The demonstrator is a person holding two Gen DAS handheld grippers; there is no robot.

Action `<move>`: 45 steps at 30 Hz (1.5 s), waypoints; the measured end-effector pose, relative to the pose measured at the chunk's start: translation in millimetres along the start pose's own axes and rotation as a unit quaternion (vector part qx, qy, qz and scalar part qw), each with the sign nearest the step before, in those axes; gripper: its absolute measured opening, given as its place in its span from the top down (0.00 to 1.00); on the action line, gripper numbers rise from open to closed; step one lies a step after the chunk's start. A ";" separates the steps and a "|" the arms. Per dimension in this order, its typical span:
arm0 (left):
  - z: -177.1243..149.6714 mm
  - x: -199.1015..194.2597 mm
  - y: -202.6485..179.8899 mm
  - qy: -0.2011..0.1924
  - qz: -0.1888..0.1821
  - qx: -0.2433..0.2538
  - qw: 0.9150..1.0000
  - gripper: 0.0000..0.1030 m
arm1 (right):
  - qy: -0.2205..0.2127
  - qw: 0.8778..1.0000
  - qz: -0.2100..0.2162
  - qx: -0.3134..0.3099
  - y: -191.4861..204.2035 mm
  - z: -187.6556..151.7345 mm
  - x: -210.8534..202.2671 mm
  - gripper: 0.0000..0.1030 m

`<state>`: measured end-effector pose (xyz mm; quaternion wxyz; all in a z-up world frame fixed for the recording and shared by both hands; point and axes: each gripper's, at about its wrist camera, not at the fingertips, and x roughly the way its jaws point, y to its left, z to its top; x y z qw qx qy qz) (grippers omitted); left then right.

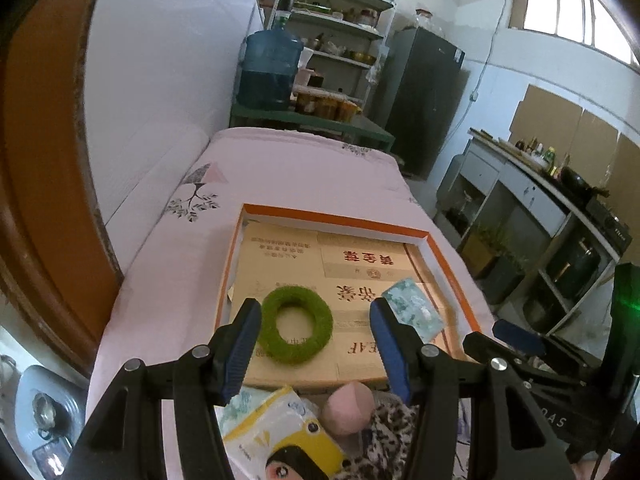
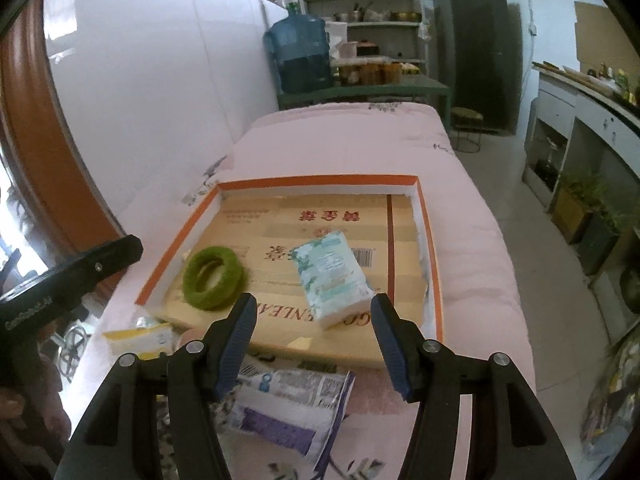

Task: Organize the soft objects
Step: 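Withdraw both open tools from the box back toward the pile, then grasp the white plush bear with the left tool while the right tool grasps the tiara bunny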

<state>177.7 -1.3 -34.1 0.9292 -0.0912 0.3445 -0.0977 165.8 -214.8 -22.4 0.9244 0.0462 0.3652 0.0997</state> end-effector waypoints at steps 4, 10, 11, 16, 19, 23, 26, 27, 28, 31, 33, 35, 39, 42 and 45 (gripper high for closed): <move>-4.9 -13.4 -2.3 -0.011 -0.002 0.002 1.000 0.46 | -0.012 1.000 0.003 -0.003 8.9 -7.6 -17.1 0.41; -16.8 -39.8 -9.9 -0.039 0.008 0.025 0.999 0.46 | -0.026 1.000 0.007 -0.013 25.6 -23.9 -43.3 0.41; -19.0 -44.1 -11.1 -0.042 0.008 0.028 0.999 0.46 | -0.030 0.999 0.006 -0.015 28.7 -27.0 -47.9 0.41; -35.0 -70.0 -17.3 -0.066 0.015 0.041 0.997 0.46 | -0.045 0.999 0.004 -0.016 40.0 -45.9 -68.4 0.41; -46.1 -81.8 -17.8 -0.076 0.021 0.046 0.996 0.46 | -0.050 0.999 0.010 -0.016 47.8 -57.3 -77.5 0.41; -58.1 -93.8 -18.4 -0.082 0.030 0.048 0.995 0.46 | -0.055 0.998 0.017 -0.025 60.0 -72.7 -86.0 0.41; -69.7 -101.0 -15.7 -0.080 0.029 0.042 0.995 0.46 | -0.050 0.998 0.029 -0.028 64.2 -83.8 -86.6 0.40; -73.8 -102.0 -12.8 -0.080 0.030 0.038 0.996 0.46 | -0.048 0.998 0.028 -0.030 64.9 -86.5 -85.5 0.40; -77.9 -102.9 -10.5 -0.078 0.029 0.034 0.996 0.46 | -0.046 0.998 0.026 -0.032 65.1 -89.6 -84.5 0.40; -89.6 -104.7 -4.5 -0.071 0.024 0.023 0.997 0.46 | -0.036 0.999 0.024 -0.031 63.8 -100.2 -81.9 0.40; -94.3 -105.2 -2.6 -0.067 0.026 0.022 0.997 0.46 | -0.032 0.999 0.027 -0.027 61.2 -105.6 -82.6 0.40; -98.5 -104.7 -0.3 -0.062 0.030 0.020 0.997 0.46 | -0.032 0.999 0.026 -0.025 59.2 -109.8 -84.2 0.40; -104.7 -105.5 1.2 -0.058 0.033 0.022 0.998 0.46 | -0.033 0.999 0.024 -0.022 55.9 -114.0 -89.2 0.40; -109.4 -109.4 -0.8 -0.059 0.036 0.029 0.997 0.46 | -0.036 0.999 0.024 -0.024 55.6 -116.9 -94.7 0.40; -112.5 -112.9 -2.5 -0.059 0.035 0.032 0.997 0.46 | -0.039 0.998 0.028 -0.029 57.5 -121.4 -100.3 0.40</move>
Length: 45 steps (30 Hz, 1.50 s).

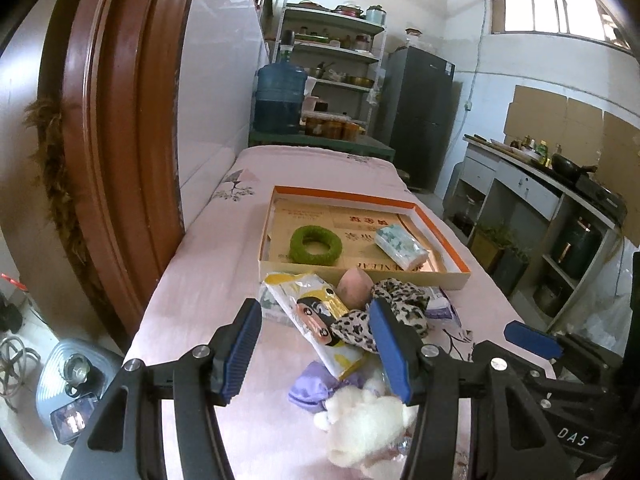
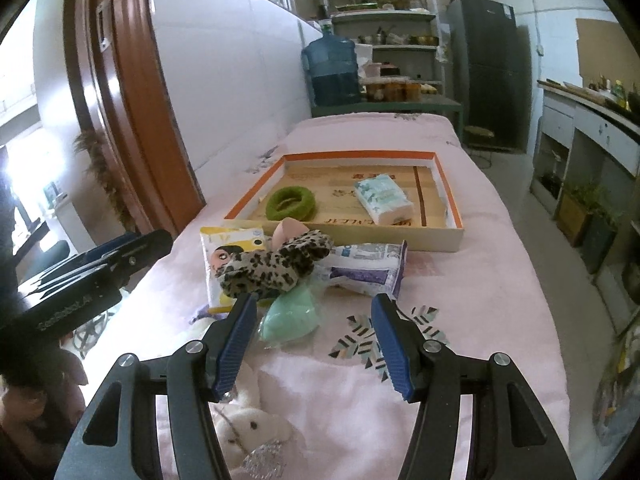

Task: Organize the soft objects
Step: 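Grasp the white plush bear with the left tool while the right tool grasps the tiara bunny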

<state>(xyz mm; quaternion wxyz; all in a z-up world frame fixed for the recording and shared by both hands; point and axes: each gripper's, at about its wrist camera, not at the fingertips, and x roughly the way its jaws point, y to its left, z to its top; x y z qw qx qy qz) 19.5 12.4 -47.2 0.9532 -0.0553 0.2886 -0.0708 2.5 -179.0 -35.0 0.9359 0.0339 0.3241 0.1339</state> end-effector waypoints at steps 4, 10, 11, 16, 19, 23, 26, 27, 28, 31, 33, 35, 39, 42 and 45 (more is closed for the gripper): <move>-3.5 -7.1 -0.8 -0.004 -0.001 0.006 1.000 0.46 | 0.000 1.000 0.008 -0.005 3.5 -7.5 -7.3 0.40; -11.6 -20.9 3.9 -0.021 -0.012 0.005 1.000 0.46 | 0.011 0.999 0.031 -0.015 8.5 -26.8 -15.3 0.40; -12.8 -22.8 5.1 -0.024 -0.014 0.004 1.000 0.46 | 0.014 0.999 0.036 -0.018 10.0 -29.1 -16.1 0.40; -23.4 -28.3 7.2 -0.026 -0.019 0.012 0.999 0.46 | 0.044 0.996 0.069 -0.031 19.4 -47.7 -12.5 0.40; -34.6 -29.3 8.2 -0.020 -0.026 0.014 0.999 0.46 | 0.061 0.994 0.081 -0.051 27.8 -54.5 -6.3 0.39; -47.4 -31.2 7.9 -0.012 -0.043 0.023 0.999 0.46 | 0.091 0.987 0.105 -0.077 38.7 -60.5 6.0 0.29; -53.9 -31.2 6.2 -0.003 -0.063 0.033 0.997 0.46 | 0.105 0.985 0.100 -0.093 41.9 -63.2 15.2 0.29; -54.5 -31.2 5.4 0.000 -0.070 0.034 0.997 0.46 | 0.109 0.984 0.097 -0.097 42.6 -63.8 18.6 0.29; -55.4 -30.2 4.1 0.005 -0.082 0.035 0.996 0.46 | 0.113 0.984 0.097 -0.100 43.3 -64.2 21.5 0.29; -54.5 -23.6 -1.2 0.021 -0.104 0.037 0.994 0.46 | 0.126 0.982 0.101 -0.103 44.4 -64.4 31.7 0.29; -54.0 -14.9 -5.9 0.036 -0.109 0.038 0.993 0.46 | 0.130 0.981 0.102 -0.102 44.8 -65.6 35.7 0.29; -53.6 -6.4 -8.2 0.048 -0.108 0.036 0.992 0.46 | 0.136 0.980 0.105 -0.098 44.5 -66.5 40.6 0.29; -55.2 10.6 -13.3 0.072 -0.103 0.033 0.992 0.46 | 0.138 0.980 0.112 -0.089 41.6 -66.9 44.6 0.29; -59.3 17.8 -18.3 0.083 -0.093 0.037 0.991 0.46 | 0.138 0.980 0.118 -0.081 38.4 -66.7 45.9 0.29; -63.7 25.1 -19.7 0.094 -0.086 0.034 0.991 0.46 | 0.137 0.980 0.121 -0.075 37.3 -67.0 46.6 0.29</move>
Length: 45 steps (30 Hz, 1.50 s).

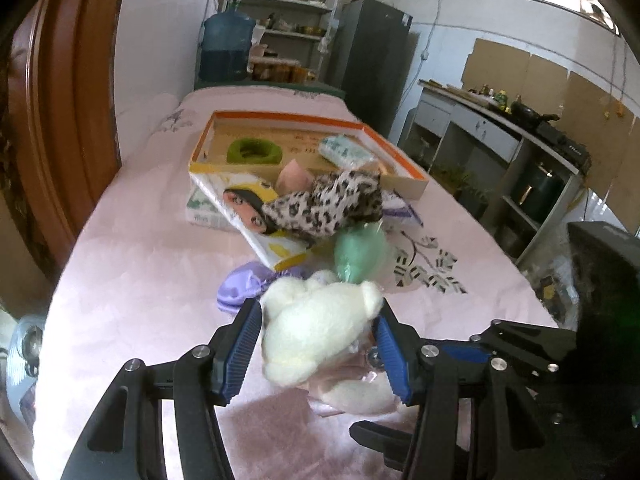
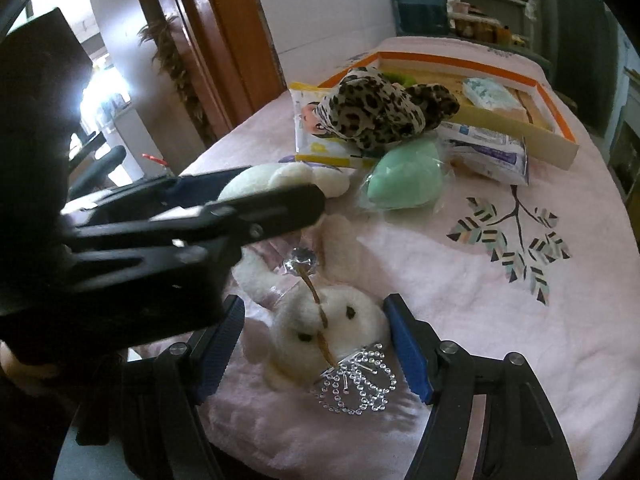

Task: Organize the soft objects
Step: 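Grasp the white plush bear with the left tool while the right tool grasps the tiara bunny, then lift the bear and bunny and carry both over the box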

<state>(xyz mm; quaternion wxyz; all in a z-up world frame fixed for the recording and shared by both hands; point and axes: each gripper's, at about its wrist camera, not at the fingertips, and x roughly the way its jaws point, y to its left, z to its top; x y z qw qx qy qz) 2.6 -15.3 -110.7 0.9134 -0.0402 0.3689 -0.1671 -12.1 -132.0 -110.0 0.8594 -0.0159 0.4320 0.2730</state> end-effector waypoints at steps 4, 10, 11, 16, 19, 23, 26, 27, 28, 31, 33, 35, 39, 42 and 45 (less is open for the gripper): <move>-4.3 4.6 10.8 0.005 -0.007 -0.029 1.000 0.51 | -0.004 1.000 -0.007 0.009 -5.0 -1.2 -3.4 0.43; -8.2 -0.2 17.7 -0.009 -0.021 -0.040 0.999 0.55 | -0.009 1.000 0.006 0.018 -7.2 -3.3 -7.9 0.51; -8.3 -1.0 17.1 -0.010 -0.019 -0.038 0.999 0.55 | -0.009 1.000 0.005 0.016 -6.5 -3.7 -8.4 0.51; -8.6 -6.2 14.0 -0.019 -0.018 -0.030 0.999 0.56 | -0.012 1.000 0.007 0.017 -5.8 -5.4 -10.7 0.52; -8.2 -10.4 12.6 -0.026 -0.019 -0.026 0.999 0.56 | -0.014 1.000 0.009 0.020 -6.7 -5.6 -13.6 0.52; -7.0 -15.5 10.3 -0.033 -0.018 -0.020 0.999 0.56 | -0.019 1.000 0.007 0.022 -7.3 -6.4 -17.8 0.52; -6.1 -17.4 9.2 -0.036 -0.018 -0.017 0.999 0.56 | -0.022 1.000 0.003 0.022 -7.9 -7.5 -20.3 0.52; -6.1 -18.1 8.5 -0.036 -0.018 -0.016 0.999 0.56 | -0.023 0.999 0.001 0.023 -8.3 -7.5 -21.3 0.52; -5.9 -19.2 8.0 -0.038 -0.018 -0.015 0.999 0.56 | -0.024 0.999 0.001 0.024 -8.8 -7.6 -22.3 0.52; -5.4 -23.8 6.2 -0.043 -0.019 -0.012 0.999 0.56 | -0.028 0.999 -0.004 0.027 -11.3 -8.8 -26.6 0.53; -5.1 -27.0 4.2 -0.048 -0.021 -0.009 0.999 0.56 | -0.032 0.999 -0.008 0.029 -14.0 -8.8 -30.3 0.53; -4.8 -30.5 1.3 -0.052 -0.024 -0.005 0.998 0.56 | -0.035 0.999 -0.012 0.031 -16.2 -8.5 -33.4 0.53; -4.0 -36.7 -2.2 -0.061 -0.033 0.003 0.998 0.57 | -0.040 0.998 -0.024 0.039 -23.6 -10.5 -38.4 0.53; -3.4 -40.4 -4.2 -0.067 -0.043 0.008 0.997 0.57 | -0.043 0.997 -0.031 0.047 -29.6 -10.6 -42.9 0.53; -3.9 -43.9 -9.6 -0.072 -0.050 0.017 0.996 0.57 | -0.049 0.997 -0.037 0.052 -34.6 -10.4 -47.6 0.53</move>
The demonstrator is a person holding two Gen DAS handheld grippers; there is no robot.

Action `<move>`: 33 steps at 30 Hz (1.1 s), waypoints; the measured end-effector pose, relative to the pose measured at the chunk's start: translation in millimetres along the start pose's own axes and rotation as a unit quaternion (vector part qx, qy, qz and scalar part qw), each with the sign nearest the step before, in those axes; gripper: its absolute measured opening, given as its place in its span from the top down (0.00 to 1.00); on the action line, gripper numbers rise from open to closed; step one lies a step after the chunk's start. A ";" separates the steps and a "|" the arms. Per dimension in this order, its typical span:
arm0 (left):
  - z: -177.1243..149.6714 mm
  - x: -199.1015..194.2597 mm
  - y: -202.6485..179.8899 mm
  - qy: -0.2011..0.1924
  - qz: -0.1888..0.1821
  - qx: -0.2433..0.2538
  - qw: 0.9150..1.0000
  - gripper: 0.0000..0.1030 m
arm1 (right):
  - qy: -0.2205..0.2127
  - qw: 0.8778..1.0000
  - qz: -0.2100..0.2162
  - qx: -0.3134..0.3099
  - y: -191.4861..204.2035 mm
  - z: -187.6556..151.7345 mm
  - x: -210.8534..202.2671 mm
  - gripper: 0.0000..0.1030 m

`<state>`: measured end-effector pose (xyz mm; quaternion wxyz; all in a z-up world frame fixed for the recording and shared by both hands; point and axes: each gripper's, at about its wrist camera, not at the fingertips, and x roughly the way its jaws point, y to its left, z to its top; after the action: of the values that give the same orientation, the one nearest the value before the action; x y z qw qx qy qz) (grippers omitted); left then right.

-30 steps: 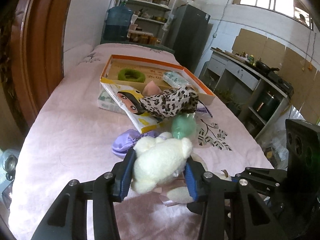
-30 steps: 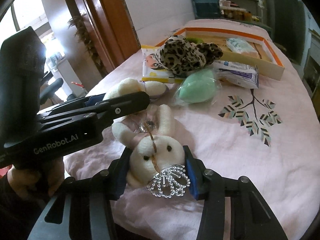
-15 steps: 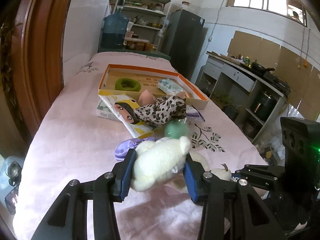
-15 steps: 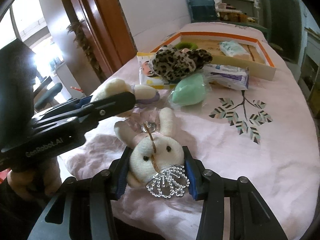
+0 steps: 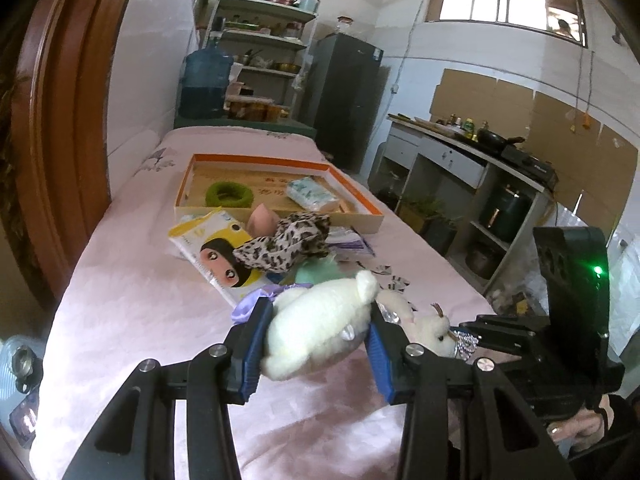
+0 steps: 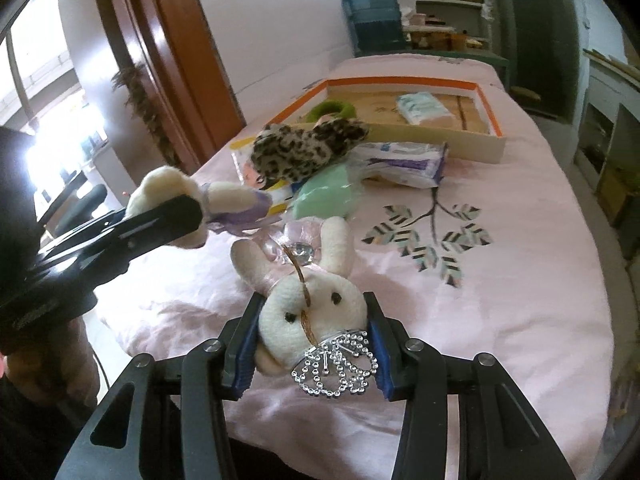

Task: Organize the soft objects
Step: 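Lift the bear and bunny and carry both over the box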

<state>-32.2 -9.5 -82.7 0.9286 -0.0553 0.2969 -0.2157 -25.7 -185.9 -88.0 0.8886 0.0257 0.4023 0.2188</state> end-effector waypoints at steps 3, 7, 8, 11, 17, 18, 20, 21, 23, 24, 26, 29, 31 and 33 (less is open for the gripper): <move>0.2 -1.0 -3.4 -0.002 -0.005 0.005 1.000 0.57 | -0.005 1.000 -0.003 0.007 -4.8 1.1 -3.1 0.53; 0.9 -4.1 -4.3 -0.009 -0.010 0.006 1.000 0.57 | -0.009 1.000 -0.008 0.010 -9.9 2.7 -6.6 0.53; 1.5 -5.0 -3.9 -0.012 -0.010 0.005 1.000 0.57 | -0.012 1.000 -0.012 0.011 -11.9 3.5 -8.3 0.53; 2.5 -6.8 -1.7 -0.017 -0.010 0.001 1.000 0.57 | -0.019 1.000 -0.019 0.015 -17.8 5.8 -13.4 0.53; 7.2 -9.3 1.3 -0.022 -0.004 -0.006 1.000 0.57 | -0.031 0.999 -0.036 0.026 -33.0 10.6 -24.2 0.53; 9.4 -9.4 2.6 -0.022 -0.003 -0.008 1.000 0.57 | -0.032 0.998 -0.038 0.027 -35.5 11.9 -25.3 0.53; 12.2 -11.3 4.0 -0.026 0.002 -0.010 1.000 0.57 | -0.035 0.998 -0.042 0.028 -38.8 13.8 -27.3 0.53; 14.3 -11.6 4.9 -0.028 0.004 -0.010 1.000 0.57 | -0.036 0.998 -0.044 0.027 -40.1 15.5 -28.2 0.53; 20.0 -12.0 6.4 -0.032 0.011 -0.009 0.999 0.57 | -0.039 0.998 -0.048 0.024 -41.6 19.2 -29.7 0.53; 22.8 -11.9 6.9 -0.033 0.014 -0.009 0.999 0.57 | -0.041 0.998 -0.050 0.022 -41.8 21.5 -30.4 0.53; 27.8 -11.5 8.3 -0.034 0.016 -0.010 0.999 0.57 | -0.045 0.997 -0.052 0.018 -41.6 25.5 -31.7 0.53; 33.8 -8.2 9.3 -0.034 0.019 -0.010 0.999 0.57 | -0.050 0.997 -0.055 0.012 -41.1 31.2 -33.3 0.53; 36.7 -7.0 10.0 -0.035 0.018 -0.006 0.999 0.57 | -0.053 0.997 -0.059 0.007 -39.8 35.7 -33.2 0.53; 43.6 -4.5 11.0 -0.037 0.021 -0.003 0.999 0.57 | -0.056 0.997 -0.062 0.003 -39.2 40.3 -33.3 0.53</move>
<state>-6.4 1.3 -47.2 0.9431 -0.0599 0.2638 -0.1934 -1.4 -229.6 -46.0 0.9214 0.0155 0.3538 0.1603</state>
